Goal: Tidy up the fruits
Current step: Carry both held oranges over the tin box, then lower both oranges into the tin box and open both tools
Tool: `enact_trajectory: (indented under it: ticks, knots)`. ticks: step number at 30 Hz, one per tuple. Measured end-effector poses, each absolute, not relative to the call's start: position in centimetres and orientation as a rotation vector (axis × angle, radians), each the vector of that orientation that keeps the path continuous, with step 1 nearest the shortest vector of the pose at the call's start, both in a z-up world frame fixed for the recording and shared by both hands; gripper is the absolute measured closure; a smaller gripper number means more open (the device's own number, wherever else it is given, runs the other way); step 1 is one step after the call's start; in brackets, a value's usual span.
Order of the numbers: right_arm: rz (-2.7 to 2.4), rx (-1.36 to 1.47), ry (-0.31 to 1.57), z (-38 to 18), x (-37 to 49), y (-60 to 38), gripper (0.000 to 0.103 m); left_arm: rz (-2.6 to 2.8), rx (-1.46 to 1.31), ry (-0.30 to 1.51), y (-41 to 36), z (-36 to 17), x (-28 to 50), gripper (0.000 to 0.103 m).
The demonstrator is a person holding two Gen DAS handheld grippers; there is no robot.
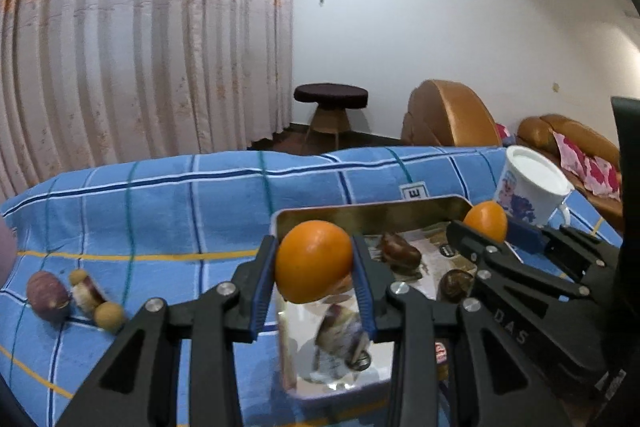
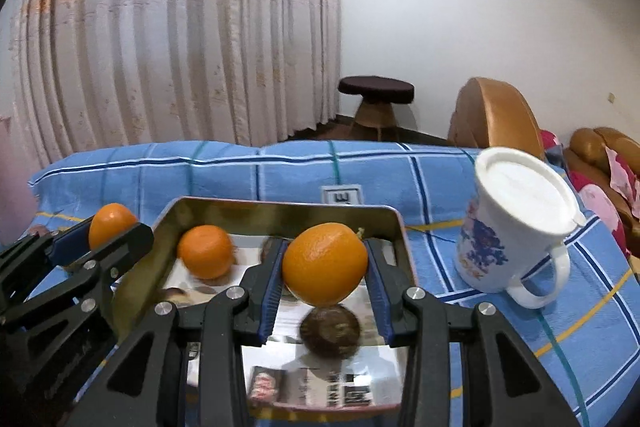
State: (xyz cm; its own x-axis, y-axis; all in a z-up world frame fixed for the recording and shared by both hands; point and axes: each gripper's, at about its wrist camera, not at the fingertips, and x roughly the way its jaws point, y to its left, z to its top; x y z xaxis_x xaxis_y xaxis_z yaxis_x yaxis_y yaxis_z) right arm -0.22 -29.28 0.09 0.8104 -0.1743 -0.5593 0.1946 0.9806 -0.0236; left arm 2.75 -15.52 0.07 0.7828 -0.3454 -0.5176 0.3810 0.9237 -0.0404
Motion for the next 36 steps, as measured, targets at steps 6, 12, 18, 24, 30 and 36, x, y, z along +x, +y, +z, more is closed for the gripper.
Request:
enact_trajectory:
  ticks: [6,12,18,24,30,36]
  knots:
    - [-0.187,0.064,0.639,-0.7,0.7,-30.2,0.062,-0.382,0.104,0.595,-16.8,-0.8,3.7,0.065]
    - [-0.156,0.052,0.677,-1.5,1.3,-29.6,0.062,-0.377,0.108,0.632,-17.2,-1.4,4.0,0.065]
    - [-0.105,0.095,0.689,-1.8,1.5,-29.5,0.061,-0.350,0.106,0.614,-16.9,-1.3,3.6,0.063]
    - [-0.086,0.153,0.688,-1.9,1.4,-30.1,0.061,-0.291,0.068,0.589,-15.8,-0.9,3.5,0.033]
    - [-0.079,0.197,0.642,-1.2,0.7,-30.9,0.060,-0.214,0.037,0.476,-14.9,0.1,2.5,0.005]
    - [-0.054,0.277,0.601,-0.7,0.2,-31.7,0.040,-0.236,-0.038,0.479,-13.4,0.7,2.9,0.000]
